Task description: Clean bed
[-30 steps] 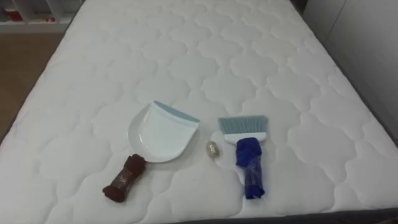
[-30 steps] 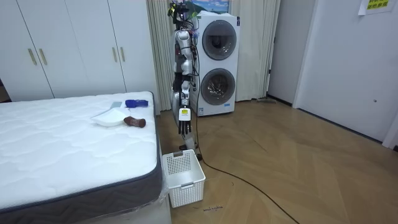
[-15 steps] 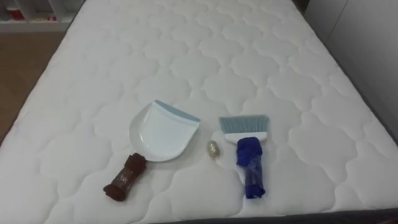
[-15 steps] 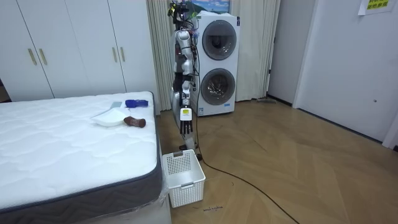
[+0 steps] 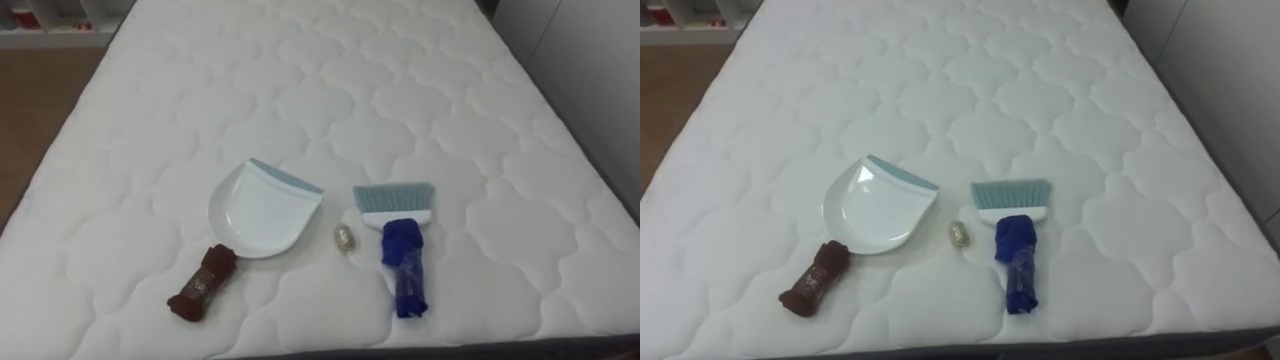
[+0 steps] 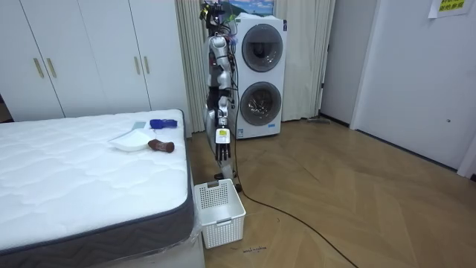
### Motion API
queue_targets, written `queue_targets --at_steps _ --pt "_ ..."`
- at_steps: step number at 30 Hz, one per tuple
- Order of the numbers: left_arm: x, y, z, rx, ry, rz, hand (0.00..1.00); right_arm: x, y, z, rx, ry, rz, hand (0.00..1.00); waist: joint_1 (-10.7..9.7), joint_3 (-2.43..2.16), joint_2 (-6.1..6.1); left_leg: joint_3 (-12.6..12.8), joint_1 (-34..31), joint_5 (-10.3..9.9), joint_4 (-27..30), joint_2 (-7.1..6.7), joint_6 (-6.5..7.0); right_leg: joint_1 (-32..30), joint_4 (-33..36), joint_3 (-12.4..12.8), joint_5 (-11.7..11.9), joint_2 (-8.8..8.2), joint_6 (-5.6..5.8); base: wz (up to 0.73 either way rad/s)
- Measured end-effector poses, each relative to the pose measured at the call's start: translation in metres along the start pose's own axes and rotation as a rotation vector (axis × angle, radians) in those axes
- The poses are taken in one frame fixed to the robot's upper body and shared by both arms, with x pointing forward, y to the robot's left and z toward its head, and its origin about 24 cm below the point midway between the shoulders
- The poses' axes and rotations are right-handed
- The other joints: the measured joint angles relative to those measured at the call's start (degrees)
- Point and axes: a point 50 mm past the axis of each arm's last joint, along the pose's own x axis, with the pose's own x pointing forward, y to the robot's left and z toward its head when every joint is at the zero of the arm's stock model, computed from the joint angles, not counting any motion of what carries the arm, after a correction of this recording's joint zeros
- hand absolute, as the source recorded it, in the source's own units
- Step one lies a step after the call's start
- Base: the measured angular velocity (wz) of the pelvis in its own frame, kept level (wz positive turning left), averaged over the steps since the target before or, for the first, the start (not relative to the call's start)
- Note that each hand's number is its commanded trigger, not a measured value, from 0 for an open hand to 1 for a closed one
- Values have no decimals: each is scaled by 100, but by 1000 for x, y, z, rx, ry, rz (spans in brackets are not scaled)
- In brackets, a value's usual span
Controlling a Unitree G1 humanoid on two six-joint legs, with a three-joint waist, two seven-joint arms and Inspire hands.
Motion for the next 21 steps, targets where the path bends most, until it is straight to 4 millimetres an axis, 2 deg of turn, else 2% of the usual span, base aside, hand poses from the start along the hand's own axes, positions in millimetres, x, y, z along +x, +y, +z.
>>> queue_targets --at_steps 5,8,10,21 --pt "2 14 29 -233 -106 108 0 0 -4 6 2 -53 -22 0 79 13 25 -20 23 1 -4 2 -2 30 7 -24 5 8 -8 2" --pt "2 20 44 -315 -161 159 0 0 -4 8 3 -70 -20 0 131 37 23 -20 25 1 -13 2 -2 29 13 -32 7 6 -9 0" --pt "1 25 54 -361 -200 187 0 0 -4 9 5 -84 -21 0 131 29 59 -28 -43 1 -6 2 -2 -6 10 -40 7 5 -9 0" --pt "-29 63 142 -569 -610 340 0 -1 -9 16 40 -140 -35 0 140 28 45 -50 -136 18 10 -4 -18 -107 7 -68 16 7 -21 0"
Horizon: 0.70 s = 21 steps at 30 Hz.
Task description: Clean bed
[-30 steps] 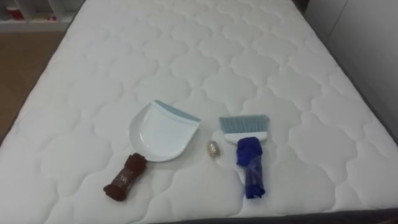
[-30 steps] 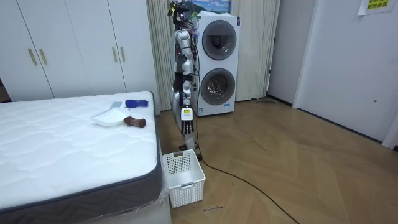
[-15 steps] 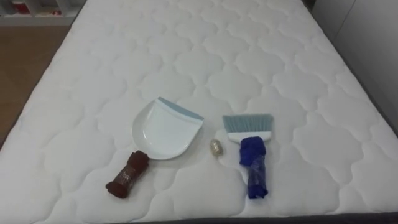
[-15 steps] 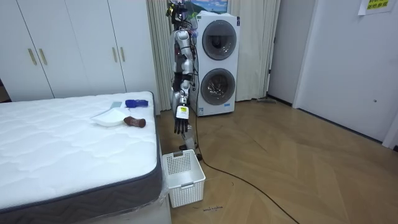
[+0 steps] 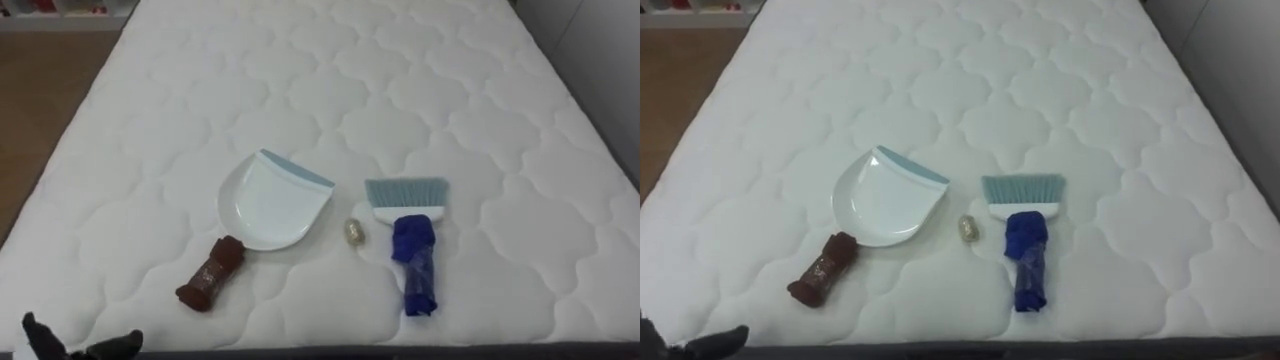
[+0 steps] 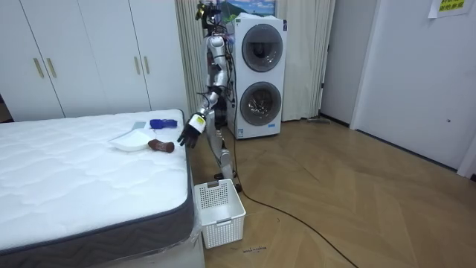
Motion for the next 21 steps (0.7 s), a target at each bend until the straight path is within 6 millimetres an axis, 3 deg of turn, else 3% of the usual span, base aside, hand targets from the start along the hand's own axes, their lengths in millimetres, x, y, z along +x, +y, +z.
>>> queue_targets --at_steps 5,15,21 --pt "0 -8 30 -37 -139 -15 0 0 0 3 3 -10 10 0 -174 8 9 -130 -4 0 4 -12 0 37 -13 -98 0 -2 0 9" --pt "-2 -28 55 -13 -251 -119 0 1 1 6 -36 8 38 0 -265 8 71 -169 -192 0 98 -10 0 -70 -6 -152 1 -12 -1 1" --pt "-3 -47 79 -27 -323 -196 0 3 1 23 -106 -27 48 0 -297 41 39 -194 -445 1 265 -4 2 -265 106 -150 4 -21 -6 2"
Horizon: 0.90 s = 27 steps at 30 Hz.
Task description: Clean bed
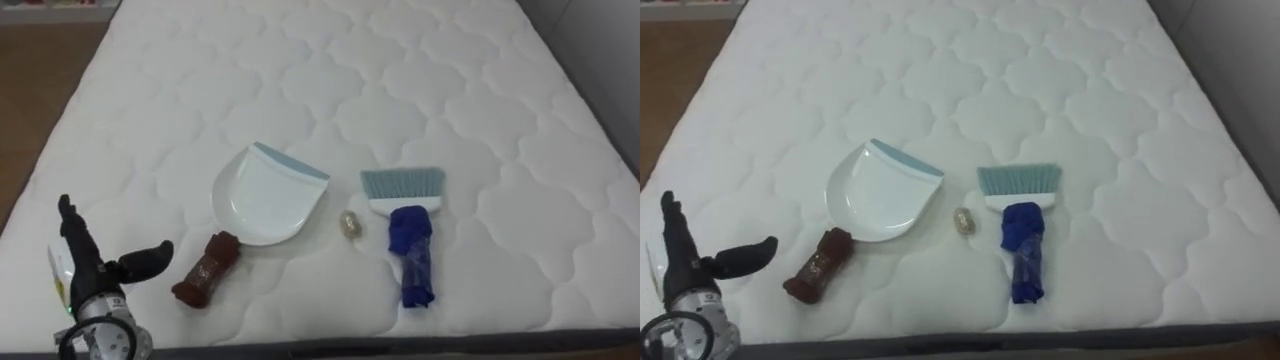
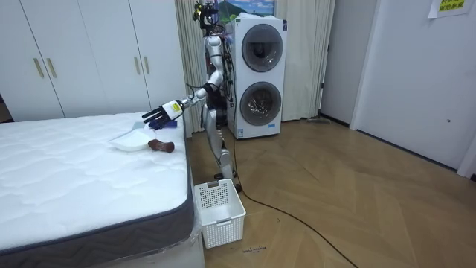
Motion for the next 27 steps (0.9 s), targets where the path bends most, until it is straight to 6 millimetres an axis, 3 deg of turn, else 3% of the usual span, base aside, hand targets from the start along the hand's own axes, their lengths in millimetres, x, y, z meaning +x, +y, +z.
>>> queue_targets --at_steps 4,10,12,16,22,27 --pt "7 -13 18 -14 -57 -51 0 1 -3 8 -18 -20 -9 0 -5 7 10 -12 -316 1 136 8 2 -251 17 -13 22 1 -25 1" --pt "9 -32 18 29 -45 -128 0 2 -6 16 18 -36 -13 0 -4 26 19 20 -615 7 227 38 7 -556 104 -8 57 17 -43 0" --pt "10 -37 17 48 -39 -153 0 2 -8 24 -8 -53 -12 0 -9 48 23 18 -748 16 248 51 12 -675 113 -14 79 23 -52 0" --pt "15 -48 23 70 -42 -212 0 3 -13 44 -50 -95 -18 0 -23 143 11 14 -1066 29 416 119 15 -915 113 -59 130 41 -74 1" --pt "28 -56 31 85 -32 -233 0 2 -18 63 -68 -145 -39 0 -2 165 -22 56 -1535 33 545 168 12 -1502 395 -13 136 41 -85 -8" --pt "35 -57 40 64 -35 -236 0 2 -19 65 -11 -150 -51 0 -28 191 -48 57 -1691 32 585 186 11 -1677 450 -18 136 43 -85 -3"
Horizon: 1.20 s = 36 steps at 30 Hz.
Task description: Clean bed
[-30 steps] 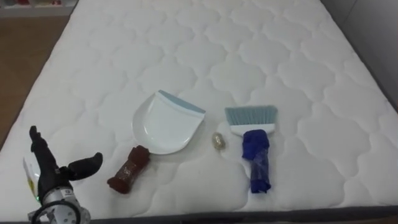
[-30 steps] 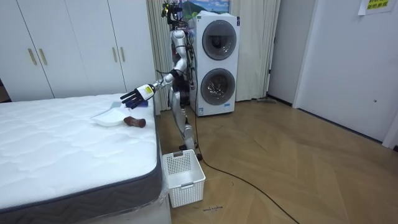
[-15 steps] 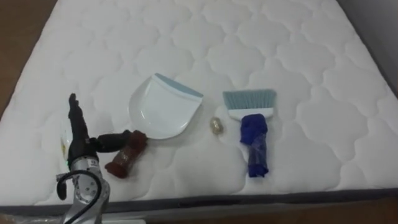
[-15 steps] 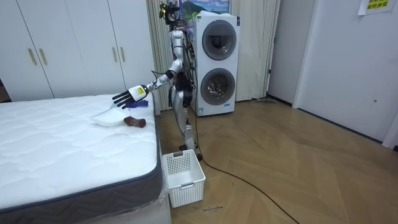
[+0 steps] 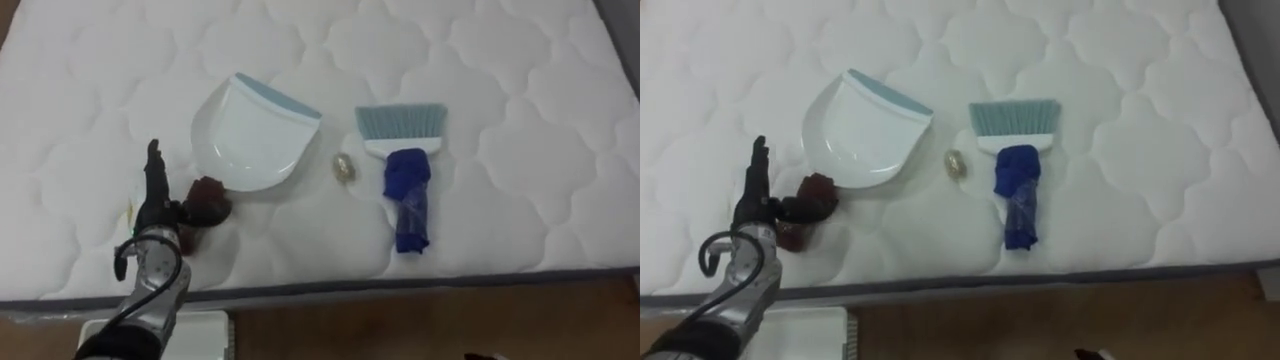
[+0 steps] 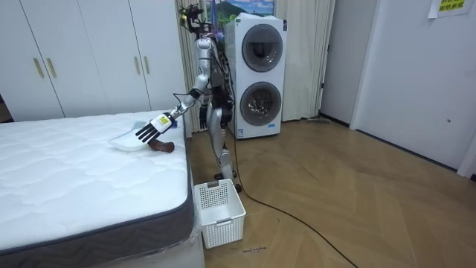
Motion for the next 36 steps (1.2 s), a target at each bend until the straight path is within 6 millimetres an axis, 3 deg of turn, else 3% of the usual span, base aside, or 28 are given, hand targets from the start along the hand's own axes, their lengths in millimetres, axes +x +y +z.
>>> queue_targets --at_steps 3,5,13,15,16,17,18,19,20,21,23,24,27,31,36 --pt "4 1 4 -2 1 6 0 0 -2 4 18 -11 -22 0 -37 19 14 -4 -81 0 8 10 0 -148 112 12 -1 1 -1 -5" --pt "9 6 4 15 7 19 0 1 -4 11 32 -32 -43 0 -68 94 23 -8 -105 0 9 17 0 -266 262 8 -2 -10 -2 -13" --pt "18 20 12 45 -8 91 0 2 -8 26 73 -83 -77 0 -164 120 51 -47 -459 0 44 19 0 -702 458 -15 -3 -26 -3 -2" --pt "21 22 13 55 -9 101 0 2 -9 28 85 -84 -84 0 -156 127 62 -207 -466 1 43 11 -2 -820 684 -66 -12 -44 -15 0" --pt "21 24 14 64 -11 114 0 2 -10 28 93 -87 -98 0 -174 138 69 -499 -455 12 45 -22 -18 -1047 1038 -119 -36 -84 -27 -8" --pt "23 27 17 73 -20 126 0 2 -12 30 100 -98 -110 0 -167 183 113 -931 -482 17 61 -64 -33 -1320 1051 27 -127 -29 -61 -18" --pt "25 30 18 77 -23 138 0 2 -14 34 99 -109 -114 0 -158 177 76 -990 -535 13 105 -70 -42 -1479 811 149 -27 13 -126 -21" --pt "27 35 18 89 -20 153 0 2 -16 41 96 -126 -124 0 -206 185 57 -966 -672 -37 263 -153 -116 -1727 351 225 681 -33 -308 0" --pt "27 33 15 97 -1 148 0 2 -19 43 87 -131 -132 0 -331 218 225 -882 -783 -95 349 -104 -177 -1709 480 -39 675 -73 -301 14" --pt "27 33 15 100 3 149 0 2 -18 43 84 -130 -133 0 -349 219 247 -752 -795 -95 351 -66 -179 -1708 483 -63 675 -71 -305 19" --pt "32 36 20 104 1 159 0 2 -13 42 71 -127 -109 0 -432 219 250 -346 -815 -78 328 47 -197 -1688 489 -58 664 -32 -321 16" --pt "32 37 21 105 -4 161 0 2 -13 42 67 -128 -106 0 -458 221 246 -280 -809 -76 342 57 -192 -1691 506 -51 661 -30 -323 24" --pt "33 37 21 128 -4 158 0 2 -14 42 66 -129 -102 0 -461 232 193 -199 -770 -73 362 59 -185 -1715 644 -47 649 -66 -312 12" --pt "29 32 9 183 41 106 0 2 -14 43 76 -131 -76 0 -465 233 182 35 -781 -41 412 38 -103 -1690 662 -107 640 -133 -301 7" --pt "26 29 -6 231 133 19 0 2 -16 43 80 -114 -65 0 -514 237 164 133 -913 -87 629 30 -34 -1807 896 -38 562 -220 -291 5"
